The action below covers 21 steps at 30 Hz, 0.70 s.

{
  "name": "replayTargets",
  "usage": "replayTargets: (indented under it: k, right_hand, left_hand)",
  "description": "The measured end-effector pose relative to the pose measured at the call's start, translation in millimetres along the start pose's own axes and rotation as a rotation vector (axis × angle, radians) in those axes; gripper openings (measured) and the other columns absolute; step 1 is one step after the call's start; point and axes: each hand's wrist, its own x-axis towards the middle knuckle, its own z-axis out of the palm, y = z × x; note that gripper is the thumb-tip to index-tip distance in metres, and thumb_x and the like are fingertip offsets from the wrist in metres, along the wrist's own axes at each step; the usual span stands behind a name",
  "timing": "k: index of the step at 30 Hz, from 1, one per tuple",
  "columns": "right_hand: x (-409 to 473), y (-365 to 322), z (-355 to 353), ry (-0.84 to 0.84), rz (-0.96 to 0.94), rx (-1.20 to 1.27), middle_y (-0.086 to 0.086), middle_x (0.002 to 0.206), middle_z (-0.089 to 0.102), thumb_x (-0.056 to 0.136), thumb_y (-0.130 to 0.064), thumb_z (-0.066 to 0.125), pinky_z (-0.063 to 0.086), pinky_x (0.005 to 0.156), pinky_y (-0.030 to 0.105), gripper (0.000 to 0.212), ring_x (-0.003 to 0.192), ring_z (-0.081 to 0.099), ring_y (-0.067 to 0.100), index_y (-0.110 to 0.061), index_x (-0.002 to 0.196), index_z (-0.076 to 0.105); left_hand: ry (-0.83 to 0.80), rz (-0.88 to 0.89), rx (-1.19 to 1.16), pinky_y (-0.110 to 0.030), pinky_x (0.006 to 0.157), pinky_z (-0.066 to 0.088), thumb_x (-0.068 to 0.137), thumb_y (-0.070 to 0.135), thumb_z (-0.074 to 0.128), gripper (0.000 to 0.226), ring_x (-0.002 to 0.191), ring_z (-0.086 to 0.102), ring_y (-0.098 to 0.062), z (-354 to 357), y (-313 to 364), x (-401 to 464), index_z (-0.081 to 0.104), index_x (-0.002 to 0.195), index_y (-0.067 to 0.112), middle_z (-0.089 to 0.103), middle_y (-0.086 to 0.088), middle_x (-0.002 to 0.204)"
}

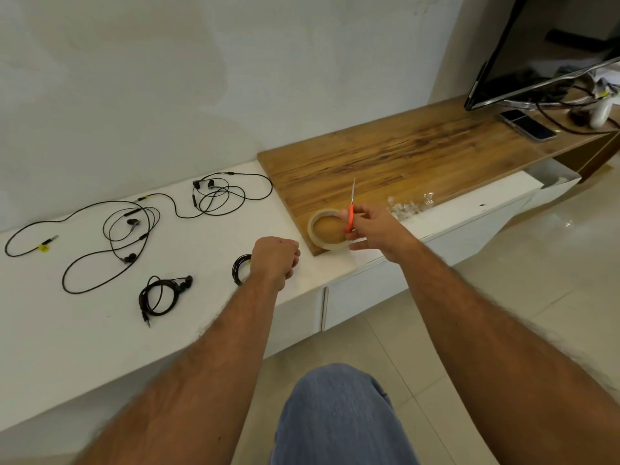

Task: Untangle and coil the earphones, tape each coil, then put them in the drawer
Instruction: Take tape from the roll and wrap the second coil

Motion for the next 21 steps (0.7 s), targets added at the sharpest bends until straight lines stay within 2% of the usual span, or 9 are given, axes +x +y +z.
replayTargets:
  k: [7,9,11,14,17,21]
  right_hand:
    - [11.1,-10.9,17.0,0.113,-0.017,0.229,0.009,0.096,0.062,0.092,-0.036,0.065,0.056,0.069,0.033,0.022,0.085,0.059,0.020,-0.018,0.104,0.061]
    - [10.6,-11.1,17.2,0.180,-0.043,0.217,0.010,0.099,0.064,0.091,-0.039,0.066,0.057,0.066,0.034,0.029,0.087,0.062,0.020,-0.016,0.108,0.062]
    - [4.6,-12.5,16.4,0.173,-0.093,0.136,0.009,0.096,0.065,0.090,-0.039,0.066,0.057,0.063,0.034,0.028,0.085,0.063,0.020,-0.017,0.107,0.064]
    - [-14.4,-14.2,16.6,-0.101,0.015,-0.007,0.006,0.089,0.068,0.091,-0.037,0.065,0.057,0.058,0.035,0.021,0.075,0.067,0.021,-0.020,0.103,0.066]
    - [-30.0,-5.4,21.2,-0.429,0.222,-0.125,0.008,0.093,0.070,0.091,-0.044,0.061,0.057,0.058,0.033,0.039,0.072,0.069,0.024,-0.012,0.113,0.064]
    - [-36.8,8.2,32.1,-0.551,0.317,-0.072,0.011,0.098,0.067,0.087,-0.051,0.059,0.060,0.065,0.037,0.059,0.076,0.070,0.026,-0.006,0.124,0.057]
  left_hand:
    - [0.040,0.069,0.012,-0.020,0.047,0.039,0.091,0.004,0.054,0.019,0.055,0.051,-0.010,-2.2,8.2,10.0,0.063,0.075,0.009,0.062,-0.006,0.072]
    - [0.044,0.075,0.016,-0.021,0.047,0.040,0.091,0.005,0.054,0.019,0.055,0.052,-0.011,-2.1,7.8,12.6,0.063,0.075,0.009,0.063,-0.006,0.072]
    - [0.044,0.071,0.012,-0.021,0.048,0.040,0.091,0.006,0.056,0.017,0.055,0.053,-0.010,-2.7,6.7,14.6,0.064,0.077,0.009,0.063,-0.005,0.072]
    - [0.041,0.031,0.003,-0.020,0.047,0.039,0.091,0.007,0.056,0.017,0.055,0.051,-0.009,-5.6,3.9,15.5,0.064,0.076,0.008,0.064,-0.005,0.073]
    - [0.034,-0.031,0.010,-0.019,0.045,0.035,0.090,0.008,0.055,0.021,0.051,0.045,-0.009,-7.1,2.6,12.5,0.061,0.070,0.006,0.062,-0.007,0.074]
    - [0.008,-0.070,-0.026,-0.015,0.036,0.031,0.090,0.006,0.052,0.018,0.048,0.040,-0.009,-7.8,2.8,8.2,0.061,0.074,0.003,0.062,-0.008,0.075]
